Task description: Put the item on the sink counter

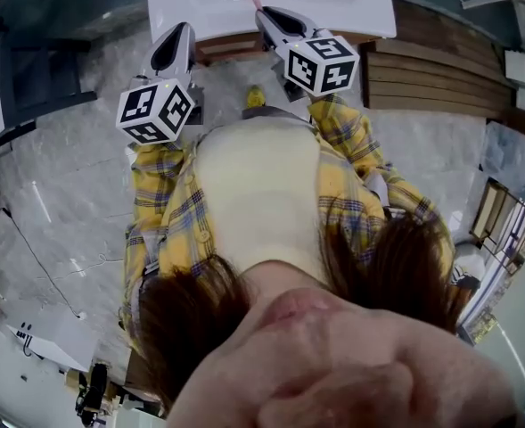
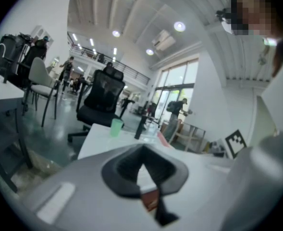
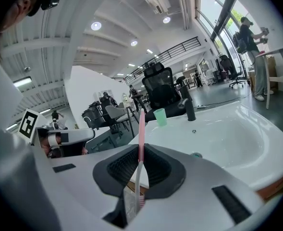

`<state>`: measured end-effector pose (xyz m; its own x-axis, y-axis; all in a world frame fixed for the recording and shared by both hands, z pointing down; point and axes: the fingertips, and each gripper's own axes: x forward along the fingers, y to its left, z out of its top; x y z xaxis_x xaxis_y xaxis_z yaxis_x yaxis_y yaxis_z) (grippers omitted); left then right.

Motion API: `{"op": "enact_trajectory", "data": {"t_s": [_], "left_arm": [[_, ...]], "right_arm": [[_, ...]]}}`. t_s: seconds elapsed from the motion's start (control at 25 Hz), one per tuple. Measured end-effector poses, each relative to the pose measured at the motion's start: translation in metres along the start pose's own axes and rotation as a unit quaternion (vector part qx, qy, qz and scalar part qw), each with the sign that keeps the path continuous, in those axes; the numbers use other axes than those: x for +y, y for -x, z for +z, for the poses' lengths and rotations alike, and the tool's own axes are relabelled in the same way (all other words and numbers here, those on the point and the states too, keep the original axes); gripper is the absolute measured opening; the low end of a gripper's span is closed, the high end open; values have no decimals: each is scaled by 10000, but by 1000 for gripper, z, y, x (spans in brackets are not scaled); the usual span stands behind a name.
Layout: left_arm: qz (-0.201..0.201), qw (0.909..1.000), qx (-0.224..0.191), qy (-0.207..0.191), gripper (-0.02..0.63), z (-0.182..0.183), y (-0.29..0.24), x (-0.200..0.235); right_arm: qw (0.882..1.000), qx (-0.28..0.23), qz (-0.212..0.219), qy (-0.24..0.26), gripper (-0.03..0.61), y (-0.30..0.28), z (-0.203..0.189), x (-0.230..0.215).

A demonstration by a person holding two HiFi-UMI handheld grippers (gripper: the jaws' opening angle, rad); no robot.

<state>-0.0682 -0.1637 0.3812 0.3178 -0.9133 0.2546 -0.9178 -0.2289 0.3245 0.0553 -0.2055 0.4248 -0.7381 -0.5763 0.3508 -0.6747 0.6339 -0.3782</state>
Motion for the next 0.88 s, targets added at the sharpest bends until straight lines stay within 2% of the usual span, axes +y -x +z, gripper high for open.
{"op": "enact_trajectory", "data": {"t_s": [0.4, 0.64, 0.88], "left_arm": [[237, 9997, 16, -31, 6, 3, -34, 7], [361, 9993, 16, -2, 6, 7, -36, 25], [233, 9997, -4, -7, 6, 18, -49, 46]], "right_arm": [[9993, 253, 276, 62, 40, -29, 2, -24], [9987, 388, 339, 11, 40, -47, -2, -21], [9990, 339, 283, 87, 39, -73, 13, -15]]}}
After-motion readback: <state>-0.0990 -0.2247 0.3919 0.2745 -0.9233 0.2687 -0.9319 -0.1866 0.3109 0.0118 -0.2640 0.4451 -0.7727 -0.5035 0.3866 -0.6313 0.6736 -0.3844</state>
